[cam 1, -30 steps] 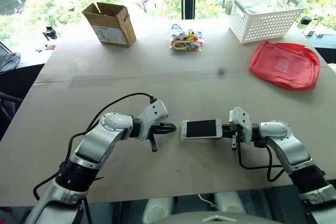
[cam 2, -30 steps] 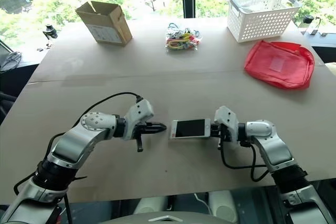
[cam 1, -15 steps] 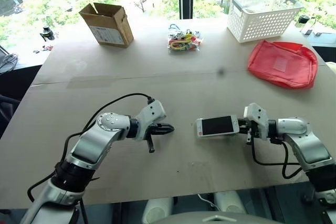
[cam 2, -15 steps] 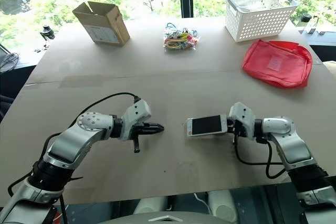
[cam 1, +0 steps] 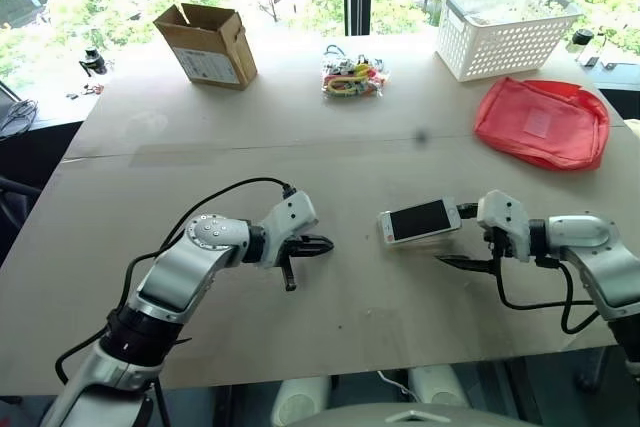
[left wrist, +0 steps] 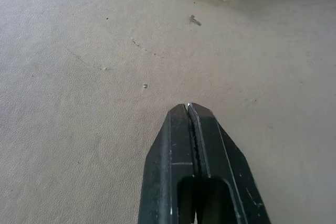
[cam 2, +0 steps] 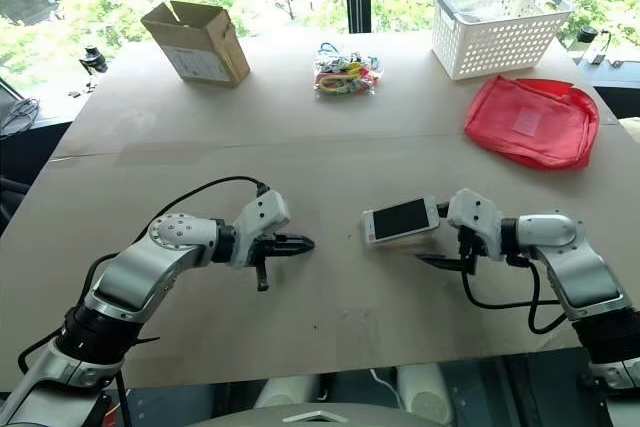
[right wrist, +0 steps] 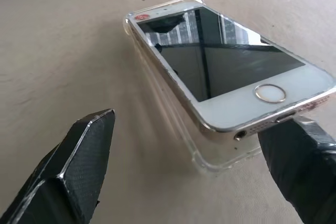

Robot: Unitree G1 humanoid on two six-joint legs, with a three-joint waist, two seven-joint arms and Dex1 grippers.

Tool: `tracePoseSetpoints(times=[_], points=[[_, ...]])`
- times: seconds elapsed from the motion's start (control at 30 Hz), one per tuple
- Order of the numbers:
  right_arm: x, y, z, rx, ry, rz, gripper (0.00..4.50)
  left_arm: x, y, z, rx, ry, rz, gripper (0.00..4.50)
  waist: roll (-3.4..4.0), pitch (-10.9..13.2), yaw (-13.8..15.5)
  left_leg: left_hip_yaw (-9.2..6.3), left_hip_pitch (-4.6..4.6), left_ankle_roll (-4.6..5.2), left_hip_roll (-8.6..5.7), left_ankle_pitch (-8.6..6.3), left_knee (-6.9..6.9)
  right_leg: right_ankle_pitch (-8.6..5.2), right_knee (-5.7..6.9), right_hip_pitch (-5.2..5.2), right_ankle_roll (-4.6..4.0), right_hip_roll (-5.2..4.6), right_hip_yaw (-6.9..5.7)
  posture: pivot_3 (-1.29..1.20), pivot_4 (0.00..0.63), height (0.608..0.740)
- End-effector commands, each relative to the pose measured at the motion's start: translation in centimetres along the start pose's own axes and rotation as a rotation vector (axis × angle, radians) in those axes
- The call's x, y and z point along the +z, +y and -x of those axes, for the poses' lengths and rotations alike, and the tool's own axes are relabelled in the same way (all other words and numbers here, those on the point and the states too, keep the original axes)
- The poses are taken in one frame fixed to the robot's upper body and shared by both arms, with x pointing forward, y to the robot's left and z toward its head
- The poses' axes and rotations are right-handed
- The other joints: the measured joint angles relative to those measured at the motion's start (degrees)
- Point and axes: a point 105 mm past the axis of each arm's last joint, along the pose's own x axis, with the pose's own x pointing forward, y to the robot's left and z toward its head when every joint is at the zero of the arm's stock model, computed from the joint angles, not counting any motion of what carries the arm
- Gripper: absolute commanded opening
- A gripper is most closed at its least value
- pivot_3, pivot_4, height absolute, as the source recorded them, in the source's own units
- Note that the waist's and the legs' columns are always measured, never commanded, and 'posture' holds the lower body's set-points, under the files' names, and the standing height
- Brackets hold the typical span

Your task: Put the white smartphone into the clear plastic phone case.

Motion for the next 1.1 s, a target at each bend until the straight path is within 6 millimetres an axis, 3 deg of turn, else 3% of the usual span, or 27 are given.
tracePoseSetpoints(times=[0.03,0.3,0.47,0.57,0.73,0.8,0.97,1.1], points=[[1.0,-1.3,1.3,-0.061,-0.004,0.045,4.45,-0.1,-0.5,-0.5,-0.025,0.005,-0.011,0.0,0.0,0.0,-0.01,0.01,0.0,0.0,0.0,0.0,0.0,0.0,-0.01,0.0,0.0,0.0,0.0,0.0,0.15,0.74],[0.6,-2.8,4.0,-0.132,0.045,-0.06,4.45,0.1,-0.8,-0.9,-0.034,-0.006,-0.015,0.0,-0.01,0.02,0.14,0.0,-0.05,0.0,0.0,0.0,0.0,0.0,-0.05,0.0,0.0,-0.04,-0.01,0.0,0.15,0.74],[2.5,-2.9,4.2,-0.155,-0.148,-0.204,4.45,1.0,-1.1,-1.8,-0.048,-0.047,-0.016,0.0,-0.05,0.05,0.15,-0.03,-0.08,0.0,0.02,0.0,0.0,0.0,-0.06,0.0,0.0,-0.04,-0.02,0.0,0.15,0.74],[1.8,-2.8,3.1,-0.192,-0.204,-0.257,3.21,1.4,-1.0,-2.2,-0.047,-0.057,-0.021,0.0,-0.06,0.05,0.12,-0.03,-0.08,0.0,0.0,0.0,0.0,0.0,-0.06,0.0,0.01,-0.02,-0.03,0.0,0.15,0.74],[-0.1,-2.2,1.8,-0.216,-0.207,-0.309,0.68,2.0,-1.0,-2.7,-0.051,-0.077,-0.018,0.0,-0.04,0.08,0.16,-0.05,-0.16,0.0,-0.01,0.0,0.01,0.0,-0.06,-0.06,0.01,-0.03,-0.05,0.0,0.15,0.74],[-0.3,-2.3,1.7,-0.235,-0.253,-0.371,0.03,2.0,-0.9,-2.9,-0.054,-0.077,-0.016,0.0,-0.06,0.08,0.1,-0.02,-0.17,0.0,-0.01,0.0,0.01,0.0,-0.07,-0.07,0.01,-0.04,-0.02,0.0,0.15,0.74],[-0.9,-3.2,2.4,-0.308,-0.309,-0.454,0.03,2.2,-0.9,-3.1,-0.059,-0.083,-0.017,0.0,-0.03,0.1,0.0,-0.03,-0.13,0.0,-0.01,0.0,0.0,0.0,-0.03,-0.07,0.0,0.0,-0.02,0.0,0.15,0.74],[-1.2,-2.7,2.3,-0.295,-0.308,-0.478,0.03,2.6,-0.7,-3.5,-0.059,-0.104,-0.006,0.0,-0.03,0.1,0.11,-0.03,-0.14,0.0,-0.02,0.0,0.01,0.0,-0.04,-0.07,0.01,0.0,-0.02,0.0,0.15,0.74]])
